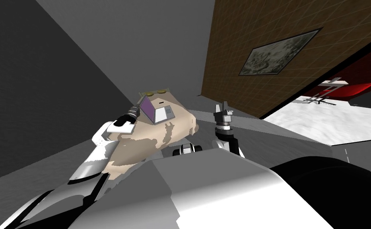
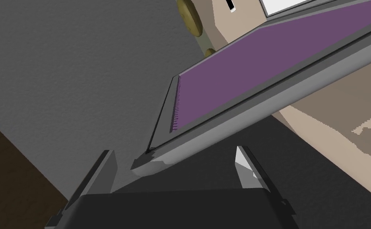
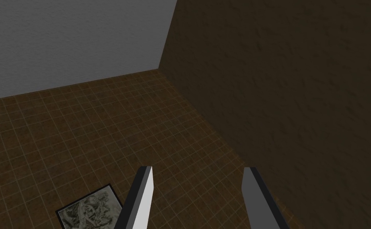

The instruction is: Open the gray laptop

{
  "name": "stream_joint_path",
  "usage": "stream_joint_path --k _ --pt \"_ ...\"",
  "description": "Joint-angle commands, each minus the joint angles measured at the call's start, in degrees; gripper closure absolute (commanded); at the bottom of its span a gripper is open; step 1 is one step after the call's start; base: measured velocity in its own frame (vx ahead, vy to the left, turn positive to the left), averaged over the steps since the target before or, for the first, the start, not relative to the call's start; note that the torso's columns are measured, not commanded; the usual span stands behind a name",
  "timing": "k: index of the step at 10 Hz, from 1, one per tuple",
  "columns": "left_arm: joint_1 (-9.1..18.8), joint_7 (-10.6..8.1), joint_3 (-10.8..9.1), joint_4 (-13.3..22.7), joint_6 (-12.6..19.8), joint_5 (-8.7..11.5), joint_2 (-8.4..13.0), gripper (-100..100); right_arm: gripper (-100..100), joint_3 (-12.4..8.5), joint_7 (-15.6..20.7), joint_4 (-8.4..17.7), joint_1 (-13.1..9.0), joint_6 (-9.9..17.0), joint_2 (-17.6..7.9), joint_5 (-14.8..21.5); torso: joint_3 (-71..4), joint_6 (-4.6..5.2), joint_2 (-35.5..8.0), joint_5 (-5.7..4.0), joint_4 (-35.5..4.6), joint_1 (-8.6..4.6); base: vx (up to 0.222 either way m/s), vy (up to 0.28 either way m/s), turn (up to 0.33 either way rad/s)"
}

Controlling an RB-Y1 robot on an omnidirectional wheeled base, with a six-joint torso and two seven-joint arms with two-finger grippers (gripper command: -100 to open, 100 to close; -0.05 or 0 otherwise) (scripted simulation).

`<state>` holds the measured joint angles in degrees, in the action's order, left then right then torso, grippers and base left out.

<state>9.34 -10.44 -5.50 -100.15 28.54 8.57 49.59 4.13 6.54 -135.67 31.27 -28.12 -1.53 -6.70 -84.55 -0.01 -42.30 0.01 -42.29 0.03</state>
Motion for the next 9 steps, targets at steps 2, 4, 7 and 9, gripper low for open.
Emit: stream_joint_path --k 2,4,7,9 --pt "-0.69 2.27 1.37 -0.62 0.92 -2.15 2.10 100 0 0.00 0.00 0.00 0.00 0.00 0.00 0.00 -0.01 -0.06 0.04 0.10 0.11 0.05 0.027 -0.049 -0.028" --pt "-1.26 3.78 2.35 -0.96 1.60 -3.56 3.45 100 0 0.01 0.00 0.00 0.00 0.00 0.02 0.00 -0.23 0.33 0.39 0.04 0.39 -0.55 0.059 -0.181 0.001" --pt "-2.70 7.54 4.79 -1.81 3.31 -7.09 6.84 100 0 0.02 0.00 -0.01 0.00 0.00 0.01 0.00 -0.38 0.42 0.60 0.12 0.35 -0.09 0.068 -0.156 -0.058" --pt "-3.36 8.98 4.84 -0.14 2.18 -9.42 6.50 100 0 0.01 0.00 -0.01 0.00 0.00 0.01 0.00 -0.15 0.25 0.28 0.29 0.14 0.39 0.027 -0.083 -0.017"
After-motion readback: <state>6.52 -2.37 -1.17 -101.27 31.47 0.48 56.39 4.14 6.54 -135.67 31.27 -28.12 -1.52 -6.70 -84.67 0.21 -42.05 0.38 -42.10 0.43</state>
